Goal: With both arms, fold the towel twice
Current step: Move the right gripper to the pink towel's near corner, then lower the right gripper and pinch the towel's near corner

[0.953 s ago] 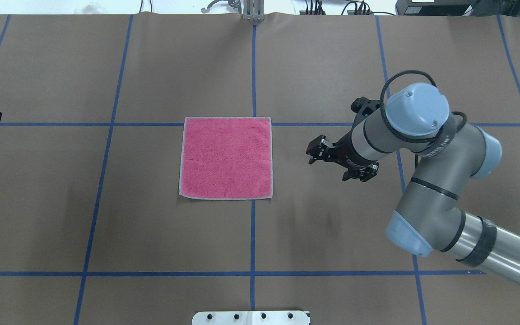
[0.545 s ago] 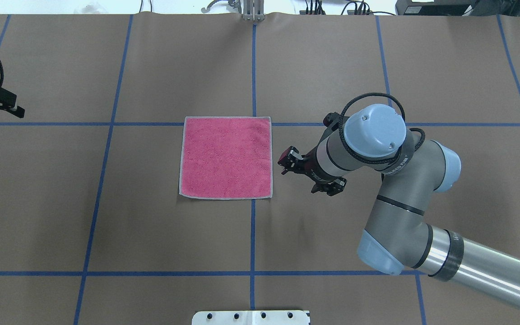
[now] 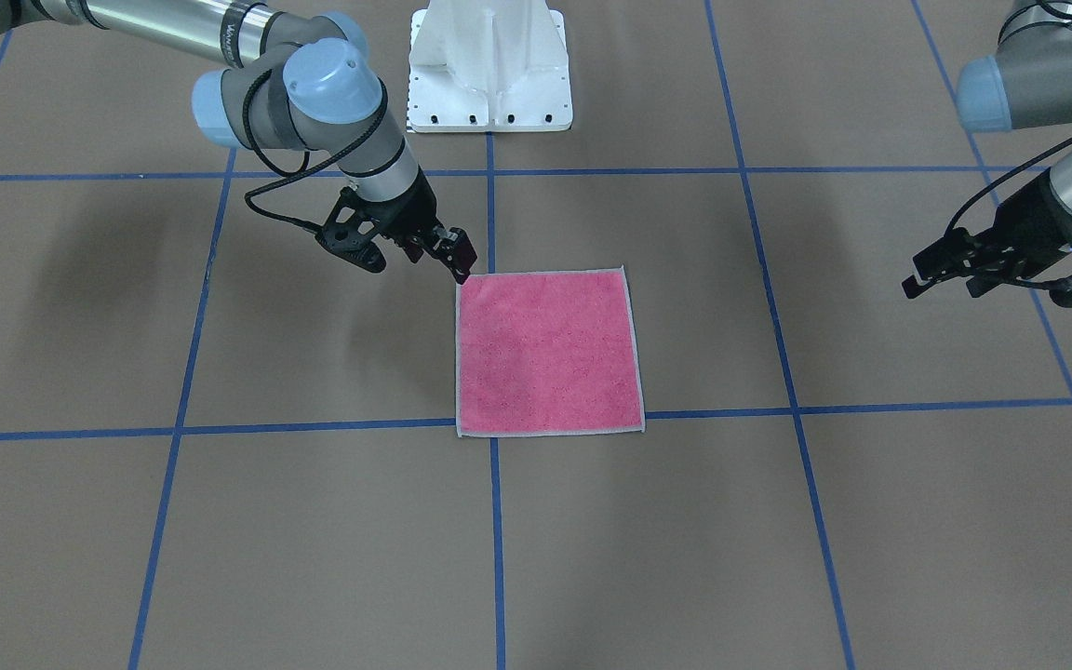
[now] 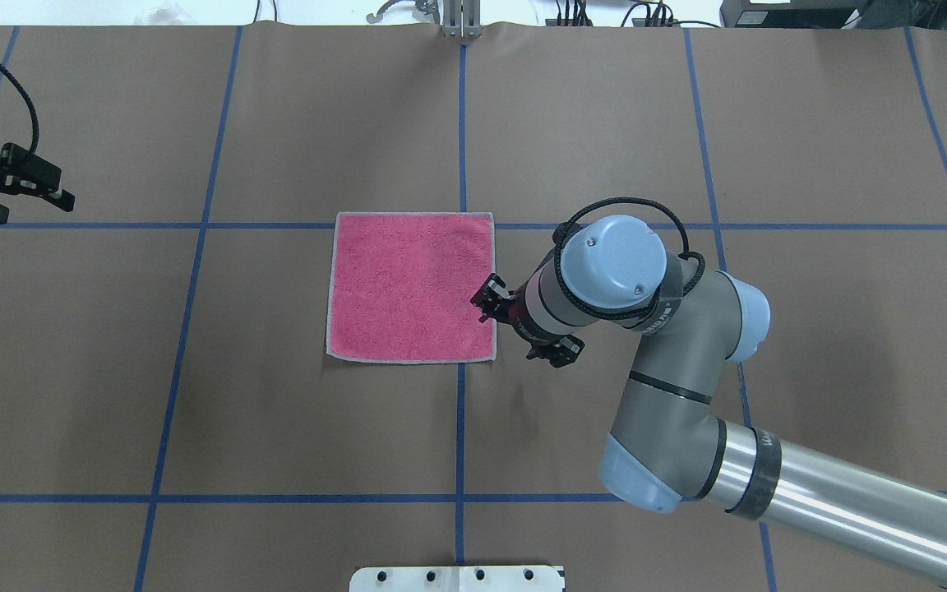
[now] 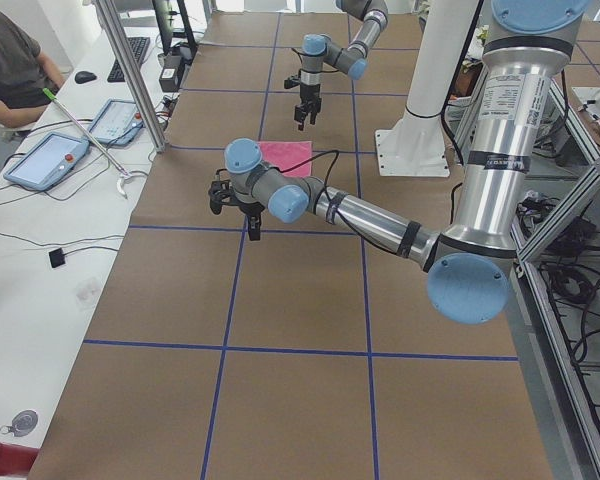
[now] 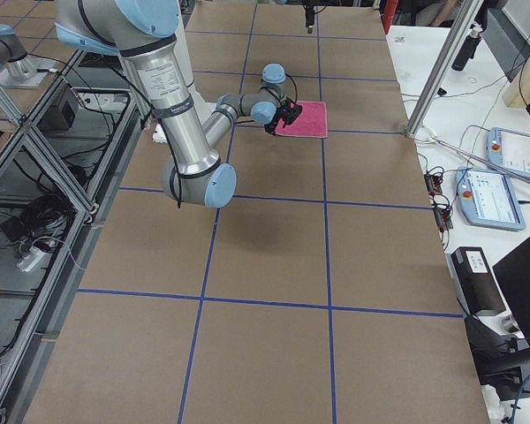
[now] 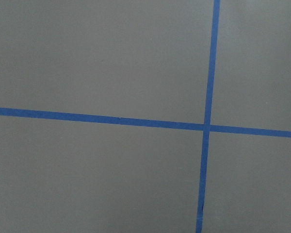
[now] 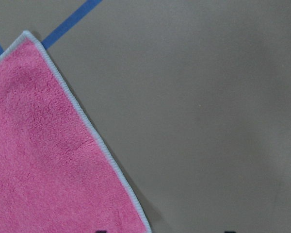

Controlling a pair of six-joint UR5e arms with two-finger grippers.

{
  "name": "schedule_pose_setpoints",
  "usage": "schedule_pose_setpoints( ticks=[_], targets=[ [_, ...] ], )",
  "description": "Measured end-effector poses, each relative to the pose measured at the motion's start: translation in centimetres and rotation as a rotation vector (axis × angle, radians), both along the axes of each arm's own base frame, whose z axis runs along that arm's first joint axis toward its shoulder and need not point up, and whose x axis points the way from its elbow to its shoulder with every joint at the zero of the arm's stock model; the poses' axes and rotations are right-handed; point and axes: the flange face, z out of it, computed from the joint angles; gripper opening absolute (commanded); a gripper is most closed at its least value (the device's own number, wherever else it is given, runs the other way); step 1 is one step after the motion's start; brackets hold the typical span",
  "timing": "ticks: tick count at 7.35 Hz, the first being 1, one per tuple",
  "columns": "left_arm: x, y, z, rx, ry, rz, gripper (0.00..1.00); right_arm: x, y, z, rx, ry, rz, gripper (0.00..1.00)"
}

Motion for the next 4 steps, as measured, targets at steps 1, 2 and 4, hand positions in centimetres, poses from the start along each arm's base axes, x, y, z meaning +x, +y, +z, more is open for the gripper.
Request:
schedule_pose_setpoints(
  ticks=[1,2,4],
  targets=[
    [0.1,0.0,-0.1,-0.001,0.000,0.001,1.00,-1.0,0.2,-0.1,-0.003,0.006,0.005,0.81],
    [0.2,0.0,0.0,-0.002,0.000,0.001,1.00,-1.8,0.7,0.0,-0.003,0.014,0.003,0.80],
    [0.2,0.0,0.0,-0.003,0.000,0.001,1.00,-2.8,1.3,0.3,-0.005,0.024,-0.003,0.73]
  ],
)
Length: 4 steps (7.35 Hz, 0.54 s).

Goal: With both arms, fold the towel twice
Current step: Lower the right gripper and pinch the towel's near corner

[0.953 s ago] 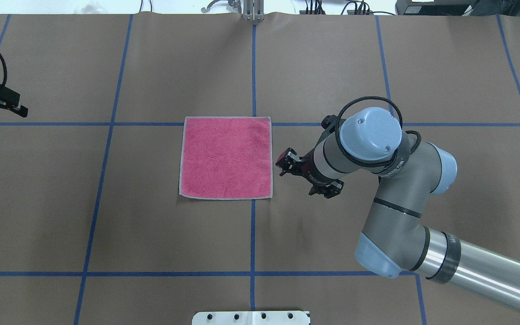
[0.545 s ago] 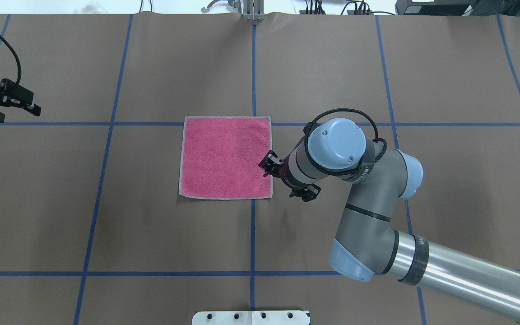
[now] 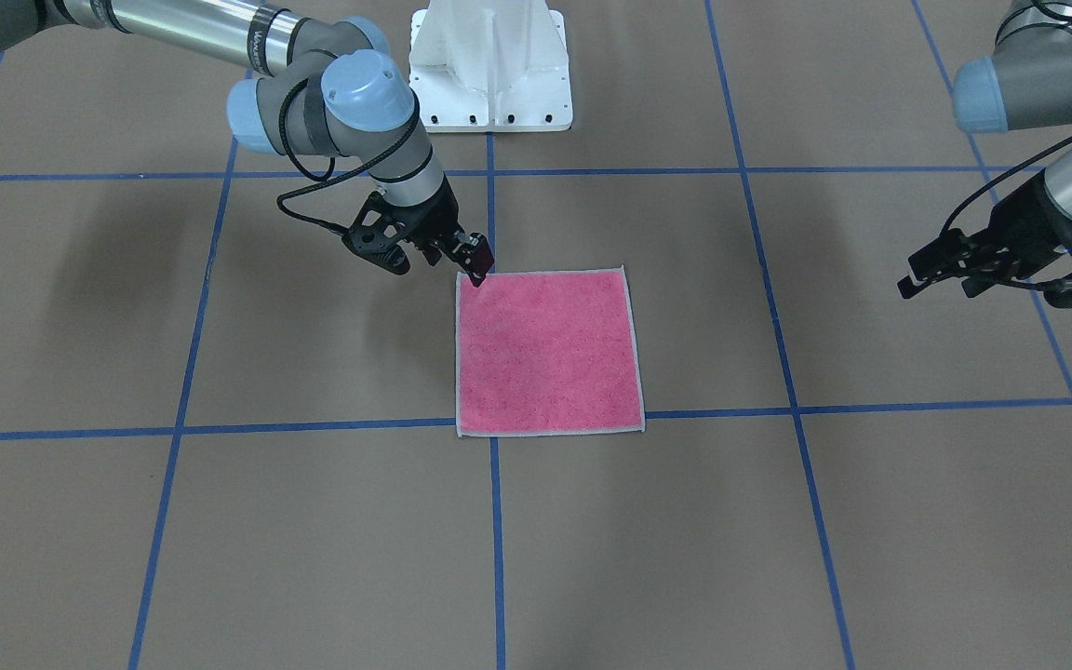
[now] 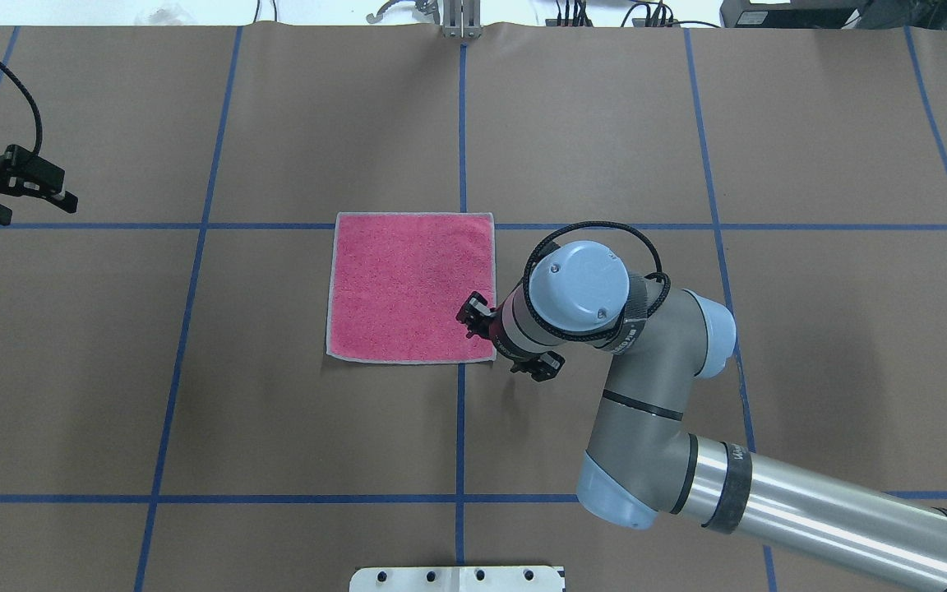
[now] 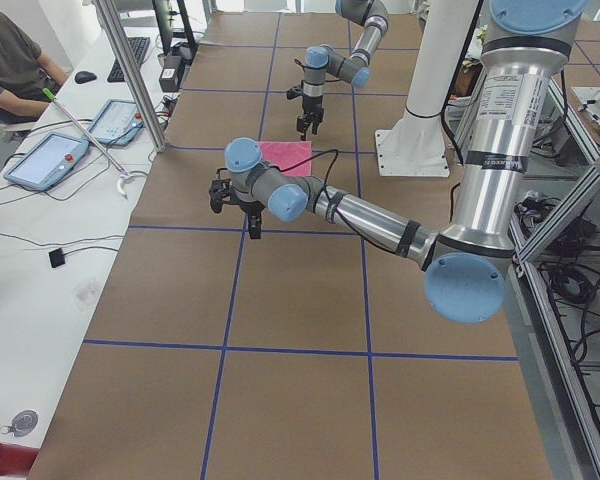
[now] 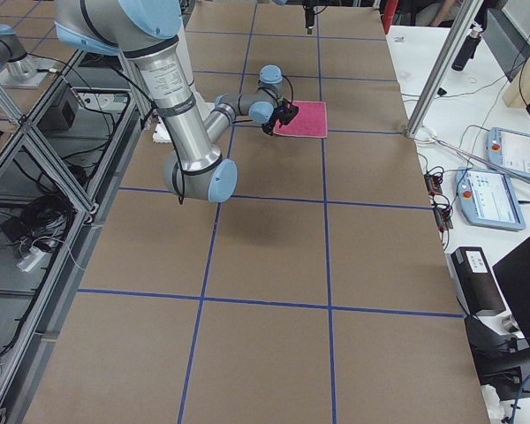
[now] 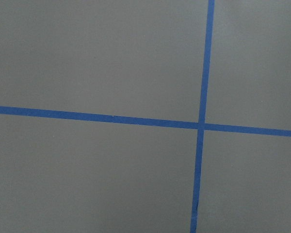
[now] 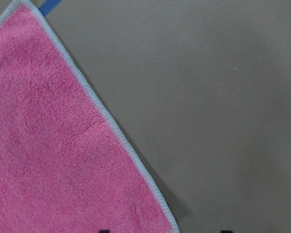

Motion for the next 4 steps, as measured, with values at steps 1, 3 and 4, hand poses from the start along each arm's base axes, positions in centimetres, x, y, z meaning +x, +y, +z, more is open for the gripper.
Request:
schedule_pose_setpoints(
  ticks=[1,3,4],
  targets=[
    [-0.01,0.01,0.04,0.000,-0.001,0.000,1.00,-0.18,0.07,0.14,-0.001,0.003,-0.001,0.70],
    [-0.05,0.04,0.18,-0.001,-0.005,-0.002,1.00,-0.49,-0.03,0.63,0.000,0.015,0.003,0.69],
    [-0.06,0.04,0.22,-0.002,-0.007,-0.004,1.00,-0.60,0.01,0.74,0.001,0.018,0.003,0.66]
  ],
)
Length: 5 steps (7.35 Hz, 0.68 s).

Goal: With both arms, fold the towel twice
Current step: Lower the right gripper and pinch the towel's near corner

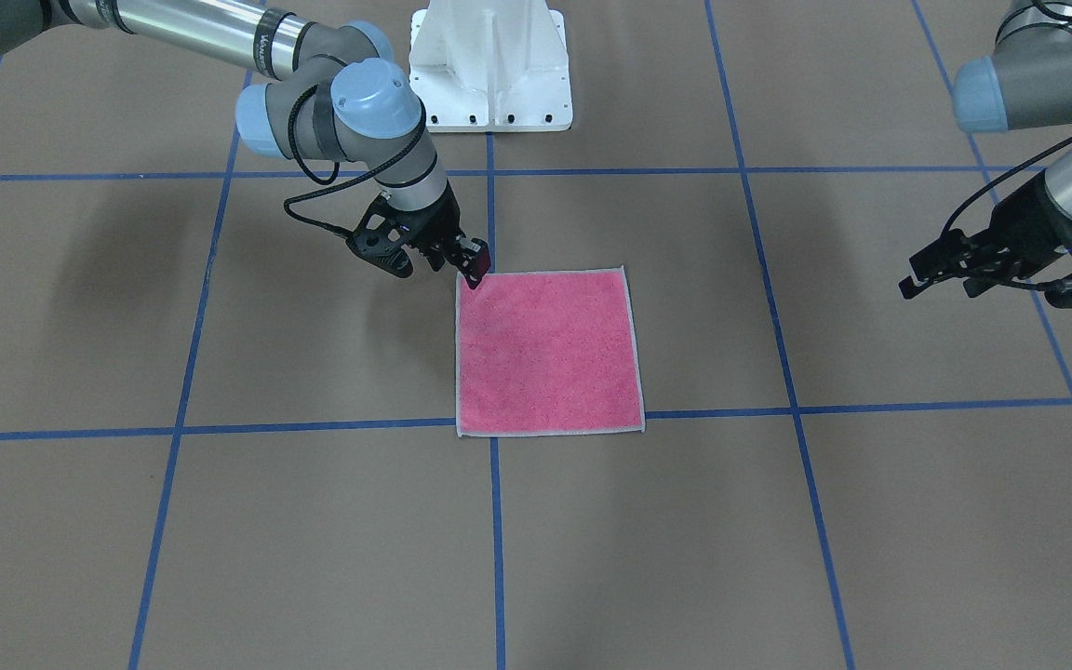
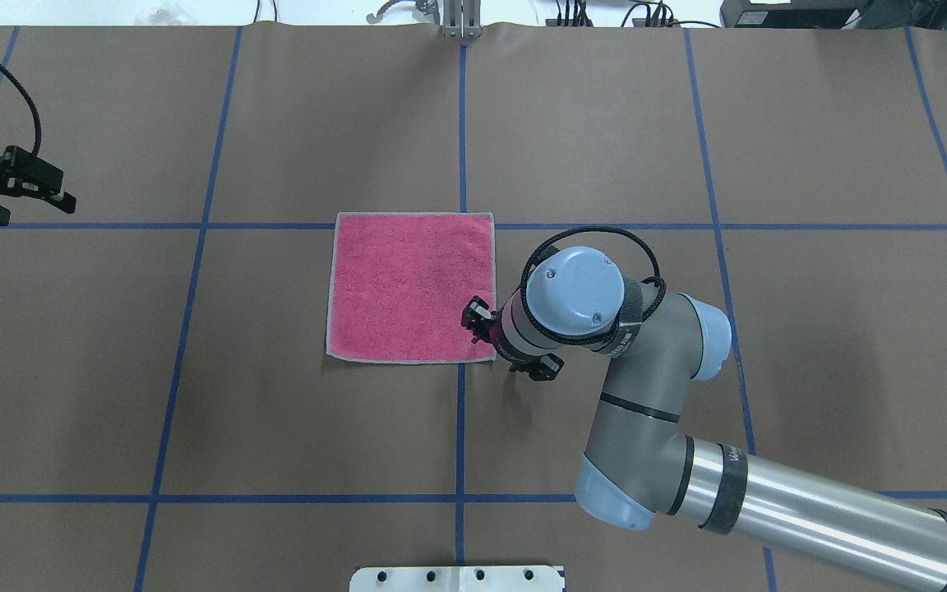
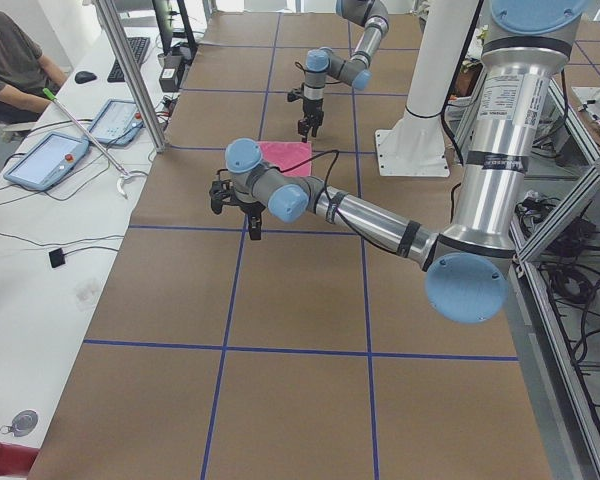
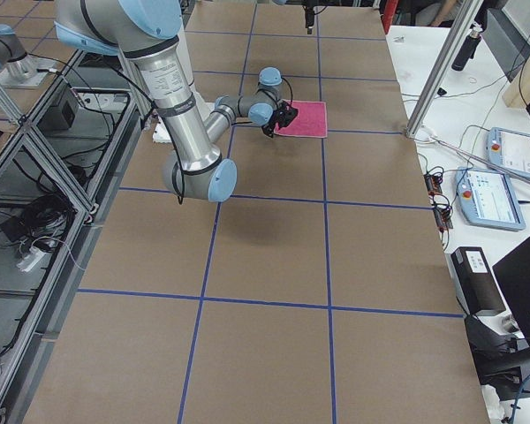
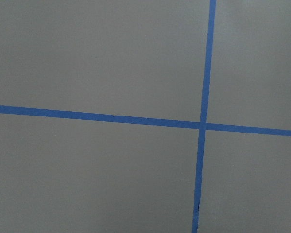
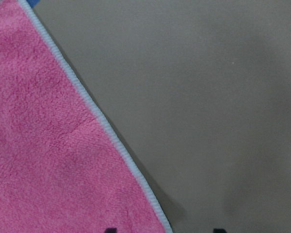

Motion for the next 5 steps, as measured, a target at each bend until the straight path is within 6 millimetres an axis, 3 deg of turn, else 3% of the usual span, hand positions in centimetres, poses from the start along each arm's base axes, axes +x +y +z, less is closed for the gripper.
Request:
schedule_pose_setpoints(
  ticks=[4,5],
  targets=[
    [-0.04,0.07,0.17,-0.001,-0.002,0.000,1.00,-0.38,0.48,0.07,0.002,0.003,-0.006,0.40],
    [-0.06,0.11,0.24,-0.002,-0.002,0.000,1.00,-0.45,0.58,0.07,0.003,0.003,-0.007,0.28]
  ],
)
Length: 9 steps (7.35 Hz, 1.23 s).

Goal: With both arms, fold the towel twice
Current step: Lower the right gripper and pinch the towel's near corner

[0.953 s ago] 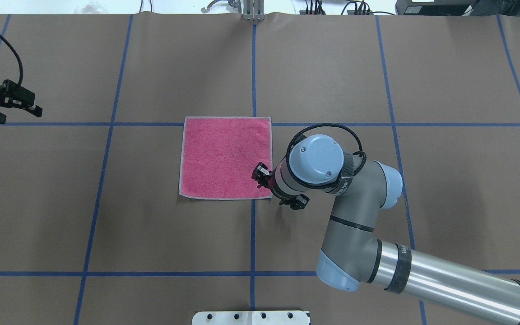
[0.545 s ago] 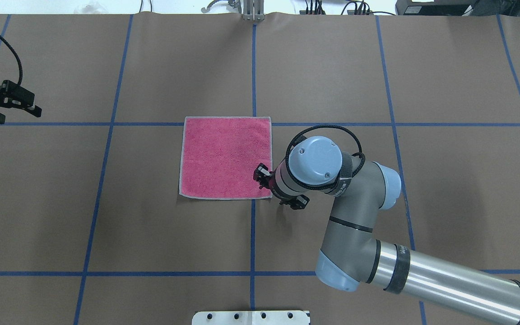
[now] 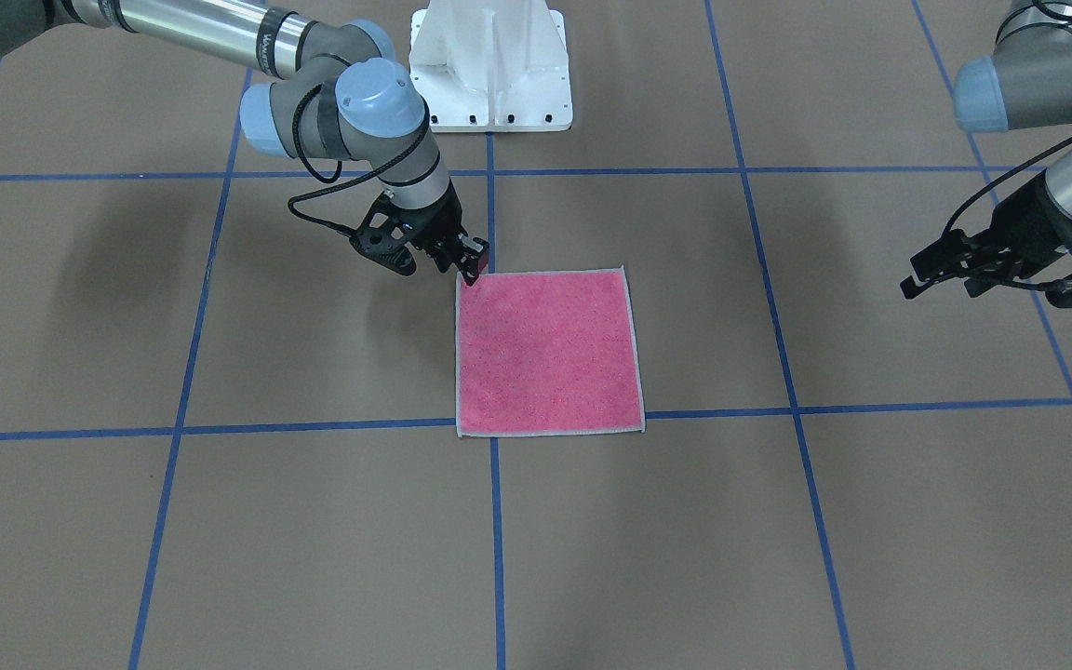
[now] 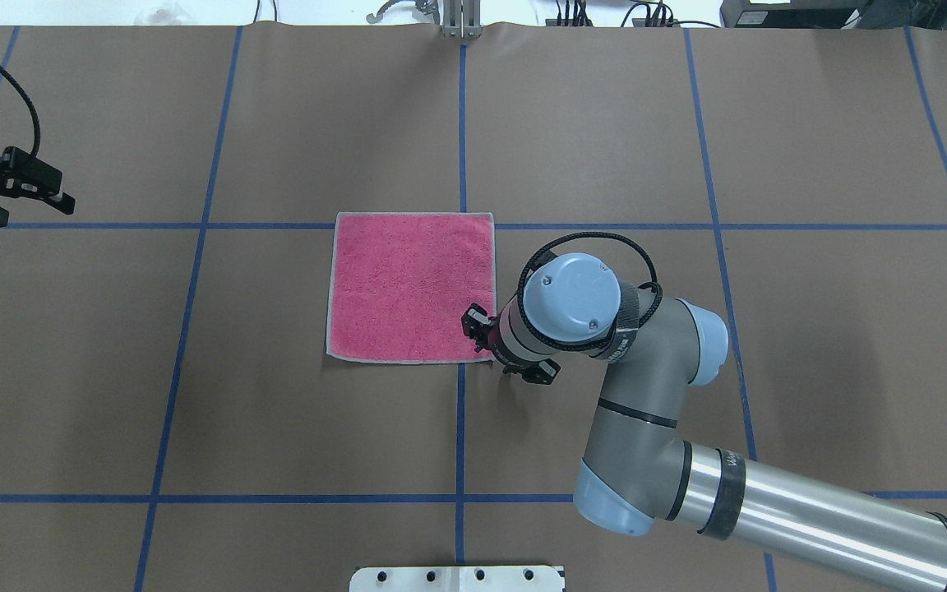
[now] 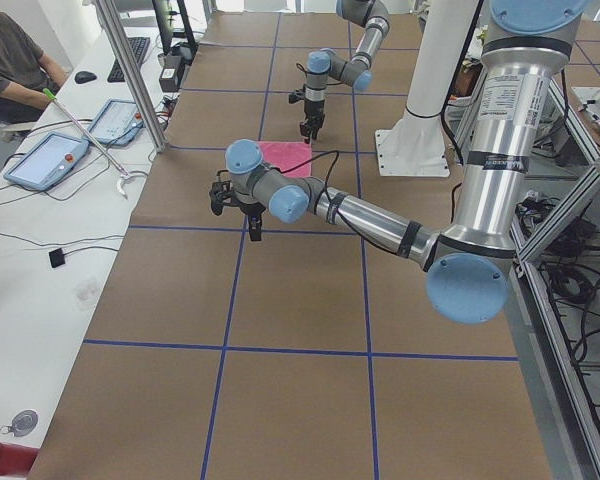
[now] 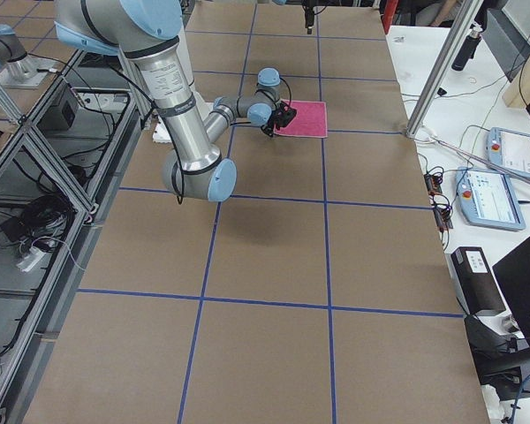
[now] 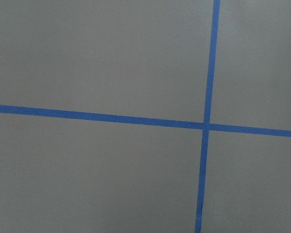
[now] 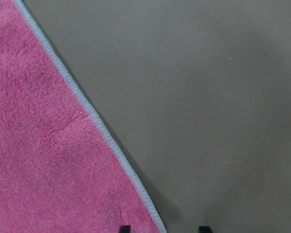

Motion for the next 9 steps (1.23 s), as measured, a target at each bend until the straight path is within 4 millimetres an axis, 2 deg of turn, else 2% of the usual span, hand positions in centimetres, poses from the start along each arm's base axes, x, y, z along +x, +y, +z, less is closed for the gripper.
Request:
schedule_pose_setpoints(
  ticks=[1,5,7,9],
  targets=[
    [0.0,0.0,0.1,-0.001,0.000,0.000,1.00,-0.1,0.1,0.0,0.002,0.001,0.000,0.03],
    [0.0,0.0,0.1,-0.002,-0.002,-0.001,1.00,0.1,0.2,-0.3,0.008,-0.005,0.001,0.00],
    [0.2,-0.1,-0.2,-0.006,-0.002,-0.007,1.00,0.7,-0.5,-0.2,0.015,-0.004,0.008,0.00],
    [1.8,-0.6,-1.9,-0.040,0.012,-0.030,1.00,1.9,-1.6,0.3,0.013,-0.002,0.020,0.00]
  ],
)
